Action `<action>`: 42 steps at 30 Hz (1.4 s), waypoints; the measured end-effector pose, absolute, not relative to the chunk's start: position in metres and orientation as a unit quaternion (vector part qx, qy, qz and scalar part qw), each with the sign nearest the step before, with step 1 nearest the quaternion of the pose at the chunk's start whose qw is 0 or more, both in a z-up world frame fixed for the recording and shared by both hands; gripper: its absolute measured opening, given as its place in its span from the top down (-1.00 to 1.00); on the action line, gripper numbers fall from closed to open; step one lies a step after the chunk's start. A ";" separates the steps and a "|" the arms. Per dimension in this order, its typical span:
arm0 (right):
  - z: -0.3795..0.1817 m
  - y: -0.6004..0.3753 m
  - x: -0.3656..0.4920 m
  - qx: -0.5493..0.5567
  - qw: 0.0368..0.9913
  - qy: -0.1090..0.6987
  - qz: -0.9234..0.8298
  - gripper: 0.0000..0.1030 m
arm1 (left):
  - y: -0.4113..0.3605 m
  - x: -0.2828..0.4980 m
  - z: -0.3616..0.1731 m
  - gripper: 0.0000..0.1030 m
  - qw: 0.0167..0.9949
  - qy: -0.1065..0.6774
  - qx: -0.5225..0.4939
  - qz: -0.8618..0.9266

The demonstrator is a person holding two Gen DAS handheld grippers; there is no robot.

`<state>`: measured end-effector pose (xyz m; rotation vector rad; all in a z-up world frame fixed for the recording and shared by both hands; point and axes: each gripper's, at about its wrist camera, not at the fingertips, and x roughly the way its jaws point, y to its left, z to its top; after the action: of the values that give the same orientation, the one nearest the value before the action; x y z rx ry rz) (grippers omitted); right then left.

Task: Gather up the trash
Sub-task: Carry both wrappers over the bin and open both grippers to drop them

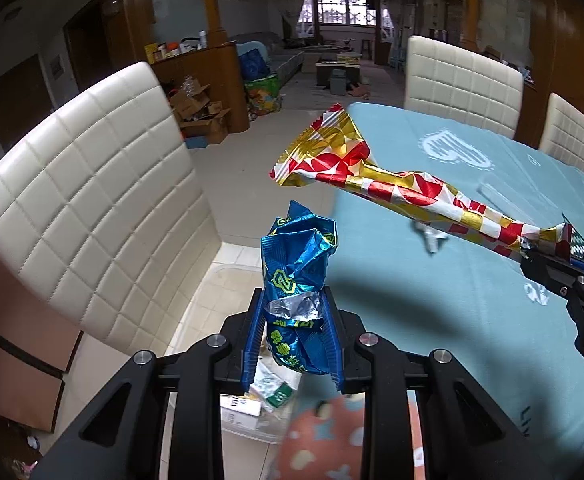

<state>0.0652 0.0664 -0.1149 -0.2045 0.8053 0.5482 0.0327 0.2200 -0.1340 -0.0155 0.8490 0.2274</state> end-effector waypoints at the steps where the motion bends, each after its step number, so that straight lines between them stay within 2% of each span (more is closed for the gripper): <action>1: -0.115 0.073 0.066 -0.100 0.878 0.386 0.266 0.82 | 0.226 0.032 -0.134 0.48 0.905 0.411 -0.009 0.114; 15: -0.119 0.131 0.072 -0.121 0.861 0.394 0.299 0.81 | 0.272 0.031 -0.143 0.47 0.898 0.418 -0.021 0.136; 22: -0.119 0.143 0.080 -0.125 0.858 0.396 0.301 0.81 | 0.282 0.035 -0.146 0.40 0.898 0.420 -0.032 0.127; 23: -0.119 0.144 0.080 -0.126 0.858 0.396 0.301 0.81 | 0.283 0.035 -0.146 0.31 0.898 0.420 -0.035 0.126; 24: -0.120 0.144 0.080 -0.127 0.858 0.397 0.301 0.81 | 0.284 0.036 -0.147 0.00 0.898 0.420 -0.040 0.126; 26: -0.120 0.146 0.082 -0.127 0.857 0.398 0.301 0.81 | 0.288 0.034 -0.147 -0.44 0.899 0.413 -0.052 0.134; 27: -0.121 0.147 0.083 -0.128 0.856 0.400 0.301 0.81 | 0.289 0.033 -0.146 -0.51 0.900 0.410 -0.057 0.136; 42: -0.123 0.168 0.086 -0.143 0.845 0.399 0.326 0.77 | 0.315 0.030 -0.150 -0.54 0.895 0.406 -0.082 0.166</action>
<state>0.0855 0.1684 -0.1230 -0.3021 0.8424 0.6879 0.0304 0.3153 -0.1500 -0.1710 0.8408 0.3452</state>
